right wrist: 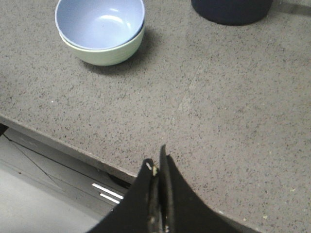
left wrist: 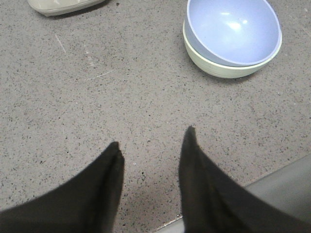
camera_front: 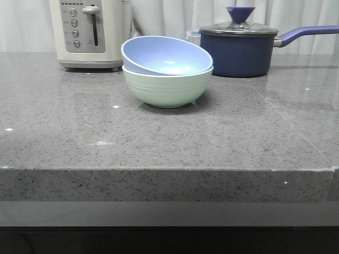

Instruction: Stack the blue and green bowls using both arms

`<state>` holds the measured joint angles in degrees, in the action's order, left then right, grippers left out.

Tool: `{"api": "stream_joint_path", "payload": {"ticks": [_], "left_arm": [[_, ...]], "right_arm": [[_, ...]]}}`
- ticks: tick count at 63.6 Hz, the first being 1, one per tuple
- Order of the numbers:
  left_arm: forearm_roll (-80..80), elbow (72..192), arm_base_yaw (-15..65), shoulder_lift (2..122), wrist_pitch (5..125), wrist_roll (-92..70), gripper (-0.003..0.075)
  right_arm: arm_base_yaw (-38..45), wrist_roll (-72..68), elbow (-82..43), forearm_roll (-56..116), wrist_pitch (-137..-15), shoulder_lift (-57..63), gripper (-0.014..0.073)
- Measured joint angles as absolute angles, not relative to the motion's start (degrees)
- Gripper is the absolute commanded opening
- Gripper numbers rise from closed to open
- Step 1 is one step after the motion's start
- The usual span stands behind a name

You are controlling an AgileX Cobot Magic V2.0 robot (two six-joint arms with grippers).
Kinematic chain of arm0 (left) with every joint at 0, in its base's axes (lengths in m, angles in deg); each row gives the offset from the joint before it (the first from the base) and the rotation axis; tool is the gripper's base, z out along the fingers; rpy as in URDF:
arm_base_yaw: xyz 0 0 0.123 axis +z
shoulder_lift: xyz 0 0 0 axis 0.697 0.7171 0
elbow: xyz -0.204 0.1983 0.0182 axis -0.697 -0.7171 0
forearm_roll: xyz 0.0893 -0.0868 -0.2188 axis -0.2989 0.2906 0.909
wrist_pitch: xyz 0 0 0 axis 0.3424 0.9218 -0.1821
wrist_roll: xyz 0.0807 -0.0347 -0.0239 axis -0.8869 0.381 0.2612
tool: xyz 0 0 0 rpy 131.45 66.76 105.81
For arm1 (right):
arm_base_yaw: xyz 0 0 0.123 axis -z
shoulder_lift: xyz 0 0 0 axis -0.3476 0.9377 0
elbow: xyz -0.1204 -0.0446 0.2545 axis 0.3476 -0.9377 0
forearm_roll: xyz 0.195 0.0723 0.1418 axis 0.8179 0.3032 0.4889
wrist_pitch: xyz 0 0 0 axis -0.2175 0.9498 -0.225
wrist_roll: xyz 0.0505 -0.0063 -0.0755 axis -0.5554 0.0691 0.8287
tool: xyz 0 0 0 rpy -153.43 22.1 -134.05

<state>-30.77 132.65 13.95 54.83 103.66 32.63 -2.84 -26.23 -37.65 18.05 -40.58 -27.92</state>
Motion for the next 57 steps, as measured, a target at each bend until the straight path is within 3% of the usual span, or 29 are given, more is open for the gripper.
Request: {"api": "stream_joint_path", "payload": {"ticks": [8, 48, 57], "left_arm": [[-30.8, 132.7, 14.0, 54.8, 103.5, 32.6, -0.0019], [-30.8, 131.0, 13.7, 54.0, 103.1, 32.6, -0.0020], [-30.7, 125.2, 18.1, 47.9, 98.0, 32.6, -0.0020]], "right_arm": [[-2.8, -26.2, -37.6, 18.0, -41.4, -28.1, -0.0063], [-2.8, -26.4, -37.6, 17.8, -41.4, -28.1, -0.0063], [-2.8, -26.4, -37.6, 17.8, -41.4, -28.1, -0.0063]]}}
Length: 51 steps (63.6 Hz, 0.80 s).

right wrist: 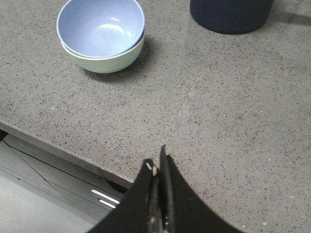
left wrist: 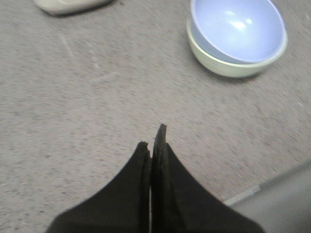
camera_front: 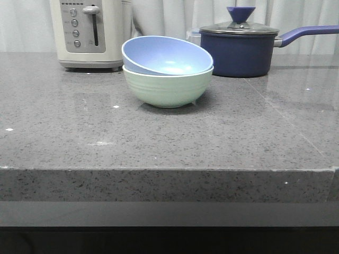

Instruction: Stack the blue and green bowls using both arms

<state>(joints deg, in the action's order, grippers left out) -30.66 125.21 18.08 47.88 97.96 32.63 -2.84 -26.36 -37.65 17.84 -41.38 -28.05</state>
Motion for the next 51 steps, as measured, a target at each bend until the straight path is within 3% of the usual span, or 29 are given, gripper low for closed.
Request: {"api": "stream_joint_path", "payload": {"ticks": [22, 36, 51], "left_arm": [[-26.3, 92.6, 38.5, 20.1, 69.0, 32.6, -0.0020], [-24.9, 77.2, 41.1, 6.5, 58.2, 32.6, -0.0020], [-22.7, 74.3, 42.1, 3.9, 56.2, 32.7, -0.0020]], "right_arm": [[-2.8, -26.4, -37.6, 17.8, -41.4, -28.1, -0.0063], [-2.8, -26.4, -37.6, 17.8, -41.4, -28.1, -0.0063], [-2.8, -26.4, -37.6, 17.8, -41.4, -28.1, -0.0063]]}}
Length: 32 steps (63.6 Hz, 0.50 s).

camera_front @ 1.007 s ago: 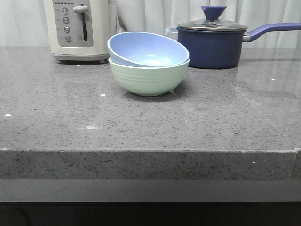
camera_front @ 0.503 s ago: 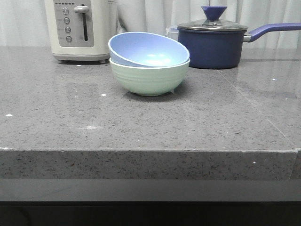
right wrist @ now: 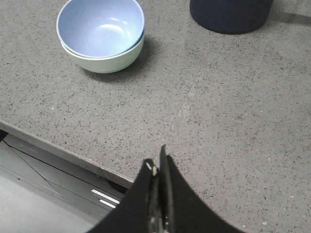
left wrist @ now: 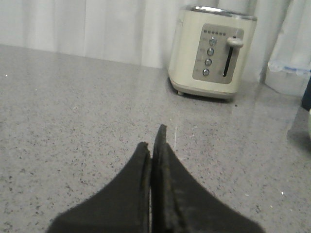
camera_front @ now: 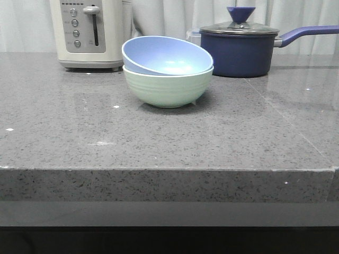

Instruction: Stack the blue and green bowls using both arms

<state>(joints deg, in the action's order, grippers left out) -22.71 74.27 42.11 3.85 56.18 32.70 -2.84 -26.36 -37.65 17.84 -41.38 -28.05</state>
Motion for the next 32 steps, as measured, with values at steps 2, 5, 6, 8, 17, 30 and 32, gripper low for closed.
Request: {"api": "stream_joint_path", "payload": {"ticks": [2, 5, 6, 8, 17, 30, 32], "left_arm": [[-22.6, 74.3, 42.5, 3.9, 55.9, 32.7, -0.0020], [-22.6, 74.3, 42.9, 3.9, 55.9, 32.7, -0.0020], [-22.6, 74.3, 42.9, 3.9, 55.7, 32.7, -0.0020], [-22.6, 74.3, 43.2, 3.9, 55.7, 32.7, -0.0020], [-22.6, 74.3, 43.3, 3.9, 55.5, 32.7, -0.0020], [-22.6, 74.3, 43.3, 3.9, 55.5, 32.7, -0.0020], [-22.6, 74.3, 43.3, 3.9, 55.5, 32.7, -0.0020]], "right_arm": [[-2.8, -26.4, -37.6, 17.8, -41.4, -28.1, -0.0063], [-2.8, -26.4, -37.6, 17.8, -41.4, -28.1, -0.0063], [-2.8, -26.4, -37.6, 17.8, -41.4, -28.1, -0.0063], [-2.8, -26.4, -37.6, 17.8, -41.4, -28.1, -0.0063], [-2.8, -26.4, -37.7, 17.8, -41.4, -28.1, -0.0063], [-2.8, -26.4, -37.7, 17.8, -41.4, -28.1, -0.0063], [-2.8, -26.4, -37.7, 17.8, -41.4, -28.1, -0.0063]]}}
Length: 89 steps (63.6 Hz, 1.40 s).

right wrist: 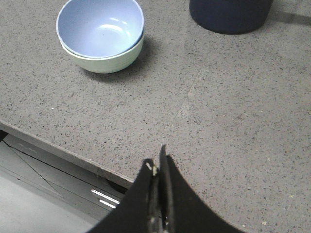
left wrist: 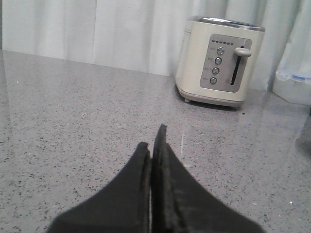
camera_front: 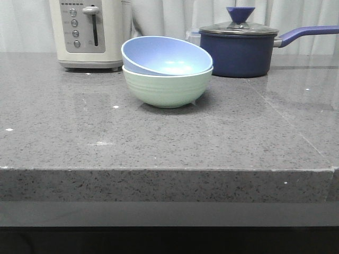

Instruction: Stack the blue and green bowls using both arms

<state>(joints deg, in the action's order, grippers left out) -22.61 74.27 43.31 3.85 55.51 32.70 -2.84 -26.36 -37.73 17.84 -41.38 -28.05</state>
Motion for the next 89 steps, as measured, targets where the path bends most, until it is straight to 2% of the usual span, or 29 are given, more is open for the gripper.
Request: {"api": "stream_joint_path", "payload": {"ticks": [64, 72, 89], "left_arm": [[-22.6, 74.3, 43.3, 3.9, 55.5, 32.7, -0.0020], [-22.6, 74.3, 43.3, 3.9, 55.5, 32.7, -0.0020], [-22.6, 74.3, 43.3, 3.9, 55.5, 32.7, -0.0020]], "right_arm": [[-2.7, -26.4, -38.2, 17.1, -41.8, -28.5, -0.0063], [1.8, -26.4, -43.0, 15.9, -48.6, -32.7, -0.0063], [16.1, -26.4, -65.5, 14.9, -73.2, -48.1, -0.0063]]}}
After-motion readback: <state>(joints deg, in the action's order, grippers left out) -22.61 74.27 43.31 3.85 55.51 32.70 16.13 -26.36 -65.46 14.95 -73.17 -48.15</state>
